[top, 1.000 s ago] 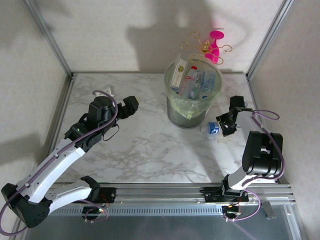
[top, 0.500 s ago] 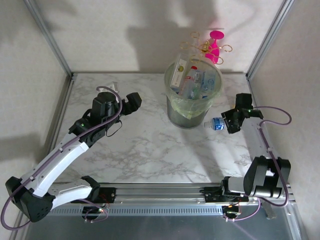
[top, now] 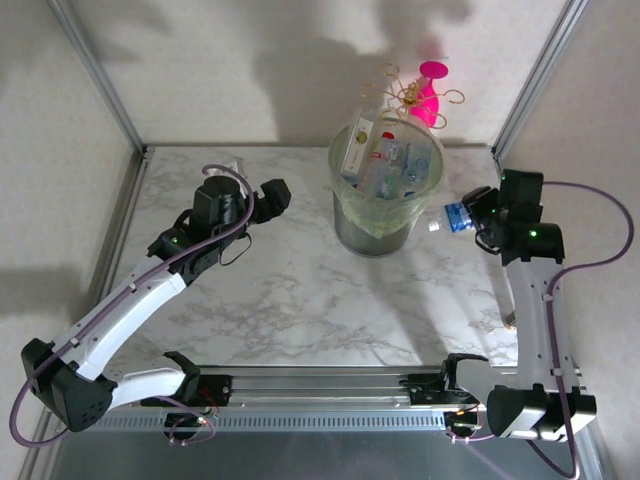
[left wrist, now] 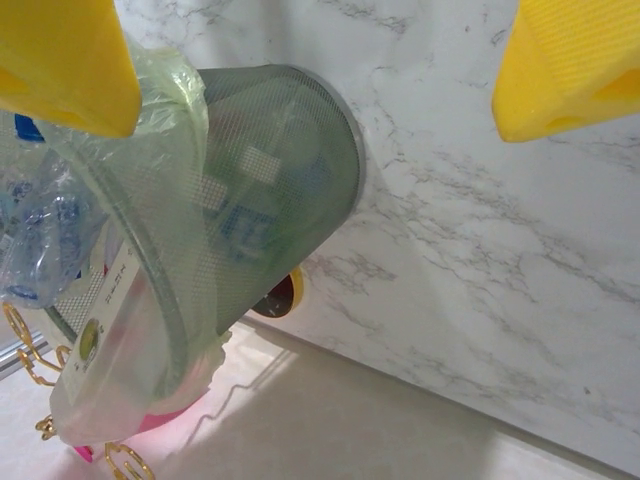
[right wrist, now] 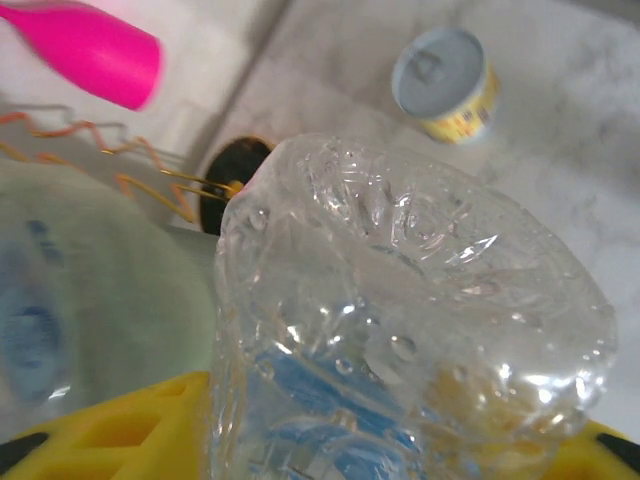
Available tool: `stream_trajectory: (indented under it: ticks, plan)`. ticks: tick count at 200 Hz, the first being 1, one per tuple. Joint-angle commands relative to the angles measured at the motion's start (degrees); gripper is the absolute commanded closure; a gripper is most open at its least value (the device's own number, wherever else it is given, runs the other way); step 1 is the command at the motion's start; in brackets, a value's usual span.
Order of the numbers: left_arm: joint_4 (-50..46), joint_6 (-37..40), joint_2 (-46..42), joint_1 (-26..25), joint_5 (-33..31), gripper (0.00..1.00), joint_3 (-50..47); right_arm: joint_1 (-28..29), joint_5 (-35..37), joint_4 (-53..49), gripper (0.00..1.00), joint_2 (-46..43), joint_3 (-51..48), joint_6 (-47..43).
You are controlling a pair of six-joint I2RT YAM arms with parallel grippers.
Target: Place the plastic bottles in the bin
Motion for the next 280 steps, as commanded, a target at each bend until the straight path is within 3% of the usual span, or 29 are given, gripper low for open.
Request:
stream_trajectory:
  ticks: [1,36,91,138,193,280]
  plan:
    - [1.5,0.4,0.8,0.0,1.2,0.1,2.9,0.4,1.8,-2.6,0.49,-1.1,5.2,-7.8]
    - [1.9,-0.2,0.9,-0.1,1.6,0.1,2.8,0.4,0.4,-1.0,0.5,0.2,12.5,-13.7]
    - [1.5,0.3,0.1,-0.2,1.0,0.1,2.3,3.7,-11.3,2.5,0.5,7.5,23.0,-18.8]
    - [1.1,0.3,-0.8,-0.1,0.9,0.1,1.7,17.3,4.1,2.6,0.49,17.3,34.3,-28.6]
    - [0.4,0.3,-2.1,0.0,0.2,0.1,0.9,25.8,4.7,-0.4,0.48,29.2,42.0,-32.2]
    - [-0.1,-0.3,-4.0,0.0,-0.5,0.1,-0.7,31.5,8.8,-7.0,0.44,39.3,44.6,-31.2]
